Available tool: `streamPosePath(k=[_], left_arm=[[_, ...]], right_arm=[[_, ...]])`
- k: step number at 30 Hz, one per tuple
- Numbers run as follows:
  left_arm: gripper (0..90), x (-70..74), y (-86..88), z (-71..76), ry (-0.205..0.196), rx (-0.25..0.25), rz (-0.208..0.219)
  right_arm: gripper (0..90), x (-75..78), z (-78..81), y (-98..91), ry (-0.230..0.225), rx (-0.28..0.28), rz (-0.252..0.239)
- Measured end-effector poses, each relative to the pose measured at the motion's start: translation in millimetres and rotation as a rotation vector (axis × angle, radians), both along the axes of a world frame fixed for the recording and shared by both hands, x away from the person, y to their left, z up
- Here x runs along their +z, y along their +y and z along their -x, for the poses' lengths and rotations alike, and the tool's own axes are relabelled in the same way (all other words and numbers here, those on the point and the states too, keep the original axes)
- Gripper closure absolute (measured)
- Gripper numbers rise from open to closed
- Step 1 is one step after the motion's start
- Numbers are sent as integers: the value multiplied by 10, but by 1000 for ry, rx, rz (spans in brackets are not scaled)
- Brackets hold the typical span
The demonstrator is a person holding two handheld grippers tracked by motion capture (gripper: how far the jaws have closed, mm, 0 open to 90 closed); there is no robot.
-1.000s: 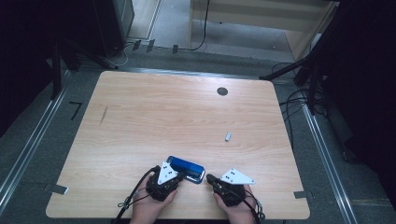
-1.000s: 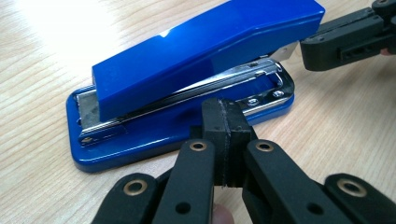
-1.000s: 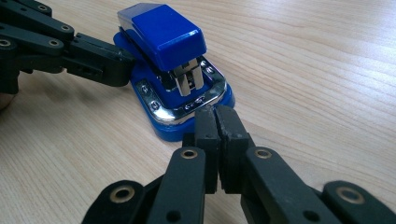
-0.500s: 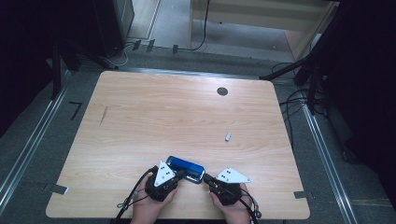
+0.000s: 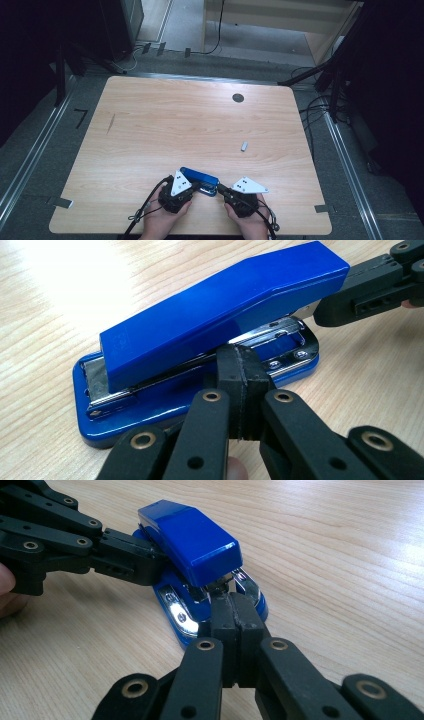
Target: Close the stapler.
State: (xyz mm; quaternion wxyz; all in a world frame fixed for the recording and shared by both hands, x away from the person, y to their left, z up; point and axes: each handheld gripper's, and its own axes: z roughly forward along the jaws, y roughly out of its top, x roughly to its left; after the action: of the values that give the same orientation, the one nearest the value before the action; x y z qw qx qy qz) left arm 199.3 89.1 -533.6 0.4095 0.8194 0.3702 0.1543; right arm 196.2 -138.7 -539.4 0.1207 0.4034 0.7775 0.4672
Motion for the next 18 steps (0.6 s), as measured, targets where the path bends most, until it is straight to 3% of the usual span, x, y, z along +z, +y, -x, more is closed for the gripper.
streamPosePath(k=[5, 18], left_arm=[[900, -1, -2, 1, -3, -1, -2], [900, 0, -13, 15, -12, 2, -16]], right_arm=[[900, 3, 0, -6, 5, 3, -7], [900, 154, 11, -10, -61, 38, -45]])
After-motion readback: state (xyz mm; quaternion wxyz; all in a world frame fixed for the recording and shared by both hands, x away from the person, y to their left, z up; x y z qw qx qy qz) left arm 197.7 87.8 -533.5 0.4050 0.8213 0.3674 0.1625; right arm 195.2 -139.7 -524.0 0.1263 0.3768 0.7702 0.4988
